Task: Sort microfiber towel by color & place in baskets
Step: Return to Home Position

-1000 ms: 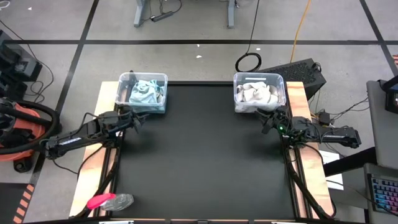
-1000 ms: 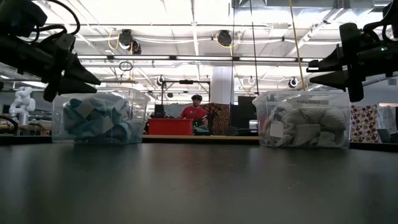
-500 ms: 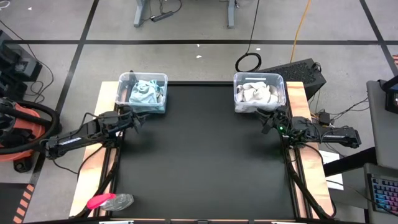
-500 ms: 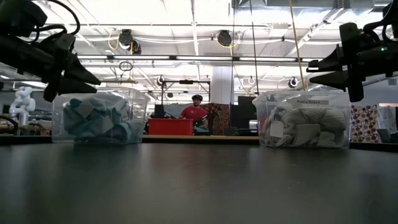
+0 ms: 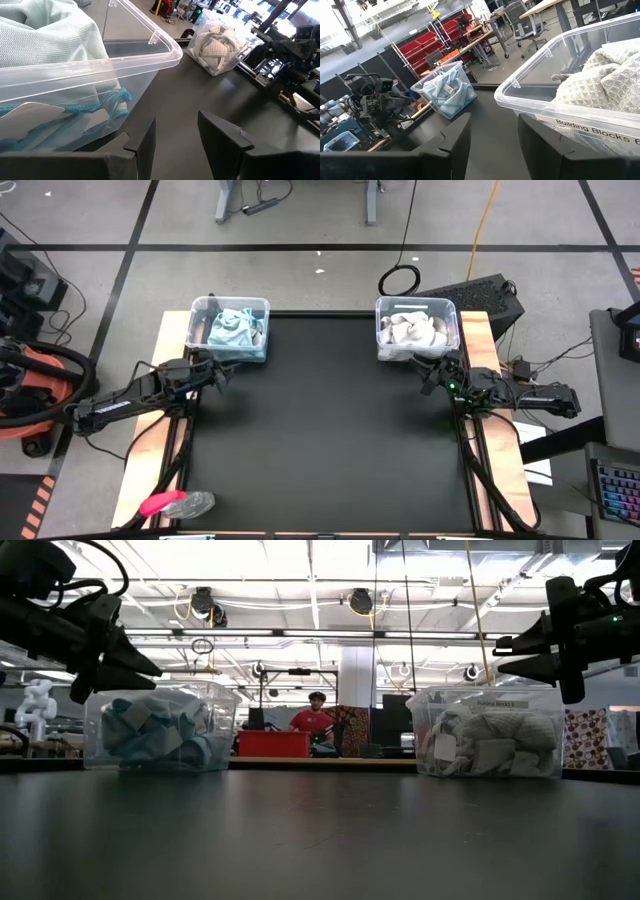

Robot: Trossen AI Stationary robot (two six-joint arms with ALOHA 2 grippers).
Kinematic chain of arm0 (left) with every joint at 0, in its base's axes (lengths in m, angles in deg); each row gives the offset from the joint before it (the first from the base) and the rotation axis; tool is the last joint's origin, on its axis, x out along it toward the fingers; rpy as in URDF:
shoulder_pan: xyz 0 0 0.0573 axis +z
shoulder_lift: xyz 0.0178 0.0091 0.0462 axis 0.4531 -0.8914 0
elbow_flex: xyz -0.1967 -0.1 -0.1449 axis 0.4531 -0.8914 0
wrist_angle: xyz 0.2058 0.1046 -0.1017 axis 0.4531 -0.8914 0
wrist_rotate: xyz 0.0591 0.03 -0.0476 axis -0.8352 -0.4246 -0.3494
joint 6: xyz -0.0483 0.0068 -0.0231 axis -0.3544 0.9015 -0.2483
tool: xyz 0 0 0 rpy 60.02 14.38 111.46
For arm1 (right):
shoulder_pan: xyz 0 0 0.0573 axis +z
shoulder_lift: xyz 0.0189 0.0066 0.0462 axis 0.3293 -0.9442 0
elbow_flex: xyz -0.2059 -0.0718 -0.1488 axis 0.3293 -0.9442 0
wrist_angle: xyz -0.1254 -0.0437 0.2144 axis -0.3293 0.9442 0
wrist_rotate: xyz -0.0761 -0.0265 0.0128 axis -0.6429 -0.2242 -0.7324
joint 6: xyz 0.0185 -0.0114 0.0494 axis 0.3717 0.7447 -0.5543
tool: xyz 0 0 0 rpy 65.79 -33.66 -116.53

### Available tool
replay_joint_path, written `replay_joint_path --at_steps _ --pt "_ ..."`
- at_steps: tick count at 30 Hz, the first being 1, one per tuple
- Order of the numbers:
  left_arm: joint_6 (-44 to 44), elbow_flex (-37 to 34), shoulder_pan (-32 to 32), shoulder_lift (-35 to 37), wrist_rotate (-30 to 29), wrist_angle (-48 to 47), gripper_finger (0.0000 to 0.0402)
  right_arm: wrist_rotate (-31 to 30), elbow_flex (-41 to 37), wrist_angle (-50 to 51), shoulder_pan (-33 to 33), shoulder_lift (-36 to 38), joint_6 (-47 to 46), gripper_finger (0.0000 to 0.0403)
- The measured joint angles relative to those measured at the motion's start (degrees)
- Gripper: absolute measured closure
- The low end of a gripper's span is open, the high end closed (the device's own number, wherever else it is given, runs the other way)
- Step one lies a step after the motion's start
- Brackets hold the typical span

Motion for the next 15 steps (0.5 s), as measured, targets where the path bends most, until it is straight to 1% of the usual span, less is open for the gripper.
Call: replay_joint_path --at_steps 7,11,15 --pt "-0.1 0.0 0.0 0.0 0.0 0.0 0.0249 0.0 0.0 0.0 0.0 0.0 0.0 0.0250" --pt "-0.1 0.0 0.0 0.0 0.0 0.0 0.0249 0.0 0.0 0.0 0.0 0.0 5.3 0.0250" --pt "-0.1 0.0 0.0 0.0 0.0 0.0 0.0249 0.0 0.0 0.0 0.0 0.0 6.9 0.0250"
